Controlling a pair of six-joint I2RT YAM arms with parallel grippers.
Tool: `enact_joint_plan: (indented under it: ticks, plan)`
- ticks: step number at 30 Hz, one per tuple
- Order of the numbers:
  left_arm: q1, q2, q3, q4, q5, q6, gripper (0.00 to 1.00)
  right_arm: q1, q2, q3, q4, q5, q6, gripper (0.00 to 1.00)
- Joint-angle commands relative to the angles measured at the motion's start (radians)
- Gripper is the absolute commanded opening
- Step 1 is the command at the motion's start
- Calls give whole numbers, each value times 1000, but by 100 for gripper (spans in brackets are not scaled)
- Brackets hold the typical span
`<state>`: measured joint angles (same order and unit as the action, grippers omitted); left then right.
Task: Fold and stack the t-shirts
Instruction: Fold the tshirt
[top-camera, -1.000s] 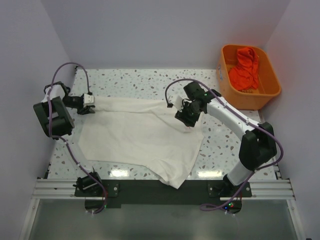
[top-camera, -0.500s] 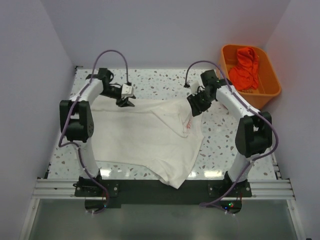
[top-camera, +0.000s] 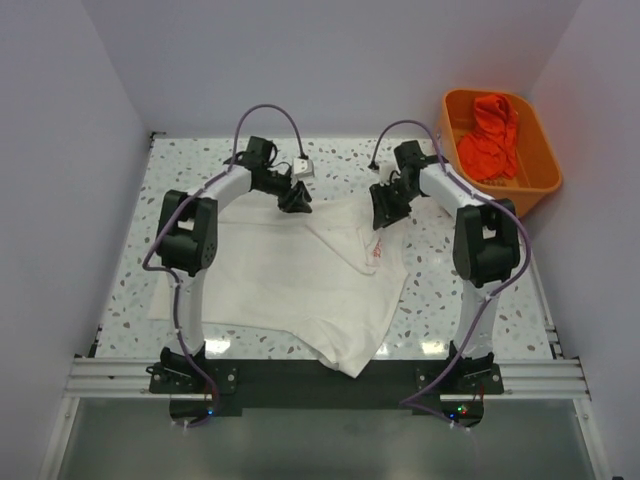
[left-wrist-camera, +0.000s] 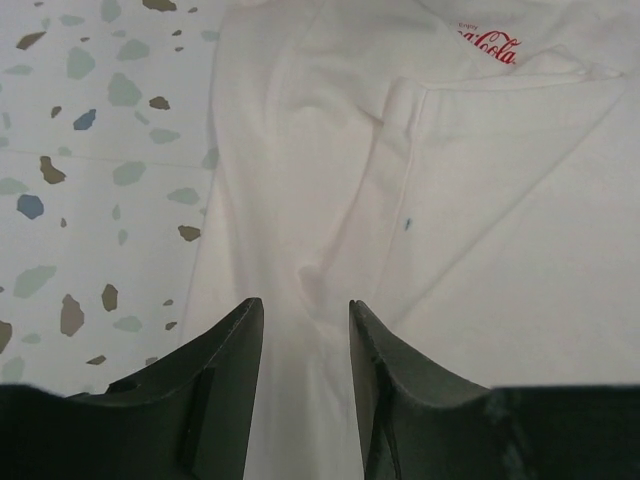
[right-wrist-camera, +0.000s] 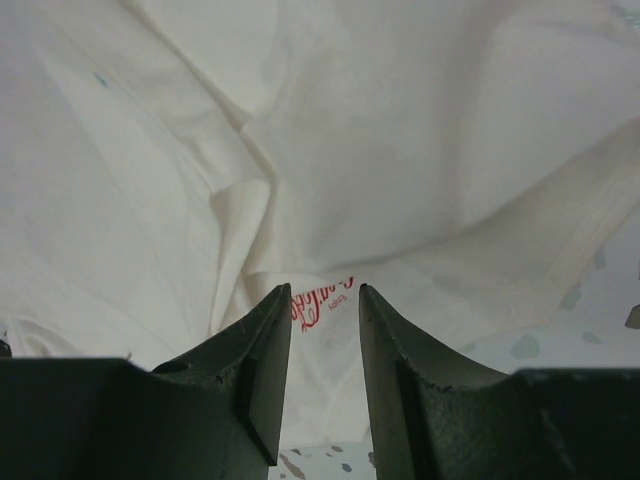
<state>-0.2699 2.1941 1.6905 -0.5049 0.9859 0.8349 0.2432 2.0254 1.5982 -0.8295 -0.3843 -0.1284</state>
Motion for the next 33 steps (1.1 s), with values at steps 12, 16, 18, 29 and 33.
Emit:
enact_joint_plan:
  ticks: [12,16,18,29,33]
  plan:
    - [-78,44,14,-12,-23,-14,45,-41,131,140,63,-28,107,37]
    - [-95,59,34,-37,-56,-7,45,-41,142,144,55,-30,105,35]
    - [-104,68,49,-69,-76,6,44,-42,137,137,53,-28,101,33]
    - [-106,27,6,-15,-138,-33,47,-41,119,106,49,-30,87,0]
    - [-95,3,-28,83,-136,-91,51,-41,116,108,44,-31,85,0]
